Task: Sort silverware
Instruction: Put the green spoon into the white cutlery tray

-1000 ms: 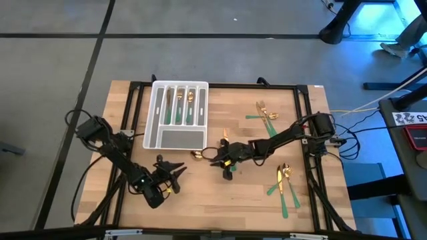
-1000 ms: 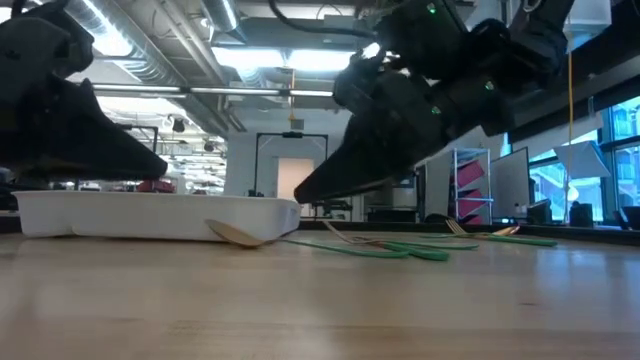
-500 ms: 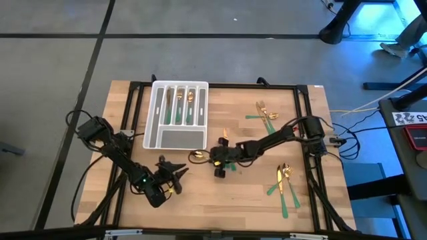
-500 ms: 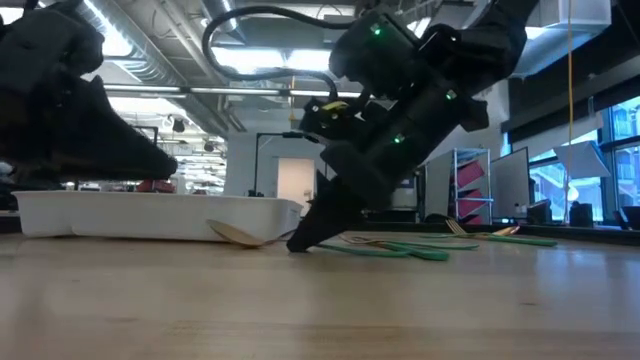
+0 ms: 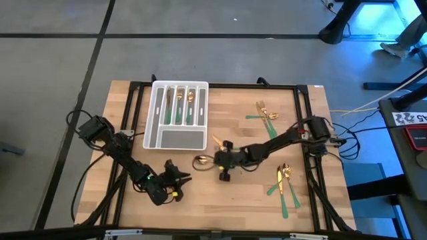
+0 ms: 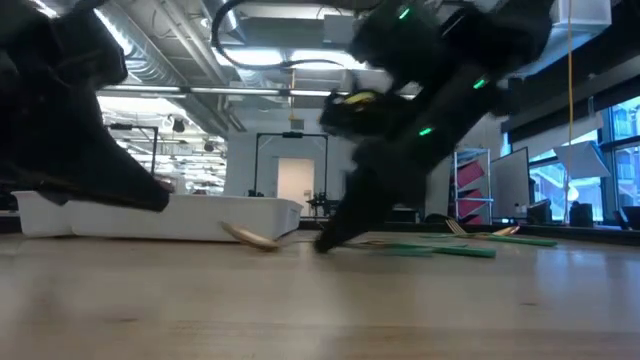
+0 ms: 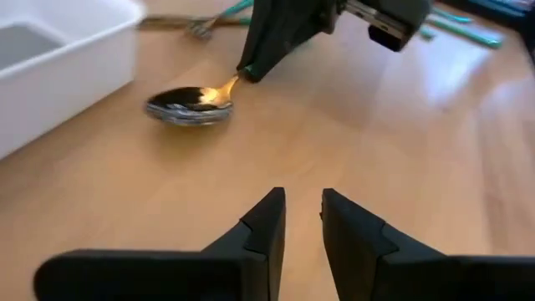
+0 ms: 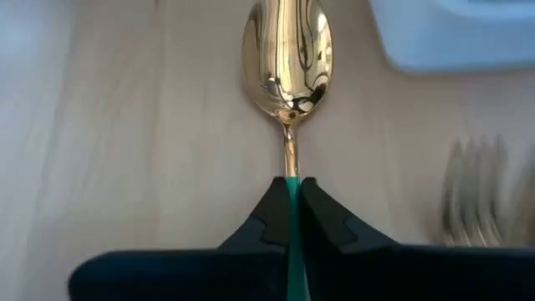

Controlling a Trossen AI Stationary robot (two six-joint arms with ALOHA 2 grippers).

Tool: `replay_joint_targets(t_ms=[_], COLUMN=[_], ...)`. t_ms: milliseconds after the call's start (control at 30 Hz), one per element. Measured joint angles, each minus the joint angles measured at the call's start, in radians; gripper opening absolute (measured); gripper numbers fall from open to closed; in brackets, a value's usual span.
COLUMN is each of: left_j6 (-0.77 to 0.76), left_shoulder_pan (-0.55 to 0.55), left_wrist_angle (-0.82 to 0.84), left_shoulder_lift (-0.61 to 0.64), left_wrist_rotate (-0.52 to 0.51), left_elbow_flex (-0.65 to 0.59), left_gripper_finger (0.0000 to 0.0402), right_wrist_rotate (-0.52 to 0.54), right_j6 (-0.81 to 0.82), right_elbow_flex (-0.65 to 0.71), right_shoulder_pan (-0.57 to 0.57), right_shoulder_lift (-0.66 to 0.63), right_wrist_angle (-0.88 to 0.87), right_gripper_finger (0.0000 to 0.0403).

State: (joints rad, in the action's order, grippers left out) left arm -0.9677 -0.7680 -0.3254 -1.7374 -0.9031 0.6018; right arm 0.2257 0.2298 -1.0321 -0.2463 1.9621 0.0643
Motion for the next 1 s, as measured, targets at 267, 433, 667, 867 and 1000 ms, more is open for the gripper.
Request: replay_joint_targets(t_ms=[267, 433, 667, 867, 1000], left_j6=[0.129, 0.209, 0.683, 0.792, 0.857], left_shoulder_pan=[0.022, 0.155, 0.373, 0.514, 0.561], left_wrist_angle=[-0.196, -0.323, -0.723, -0.780, -0.911], left_shoulder_lift=[-0.025, -0.078, -0.181, -0.191, -0.190], left_wrist_rotate=[-0.064, -0.146, 0.099, 0.165, 0.265], left_elbow_flex=[0.000, 0.000, 0.058, 0.144, 0.187], left_gripper_finger=[0.0044, 0.0050, 0.0124, 0.0221, 0.0263], right_wrist_rotate=[0.205, 0.476, 0.590, 0.767, 0.799], right_j6=[-0.045, -0.028, -0.085, -0.143, -0.192], right_elbow_flex=[0.156, 0.339, 0.570, 0.563, 0.530], right_shoulder_pan=[-0.123, -0.201, -0.206, -0.205, -0.205], right_shoulder_lift=[-0.273, -0.460, -0.498, -0.460, -0.457], right_wrist_angle=[-0.005, 0.117, 0.663, 0.742, 0.737], right_gripper_finger=[0.0007, 0.0007, 0.0007, 0.0006, 0.0006])
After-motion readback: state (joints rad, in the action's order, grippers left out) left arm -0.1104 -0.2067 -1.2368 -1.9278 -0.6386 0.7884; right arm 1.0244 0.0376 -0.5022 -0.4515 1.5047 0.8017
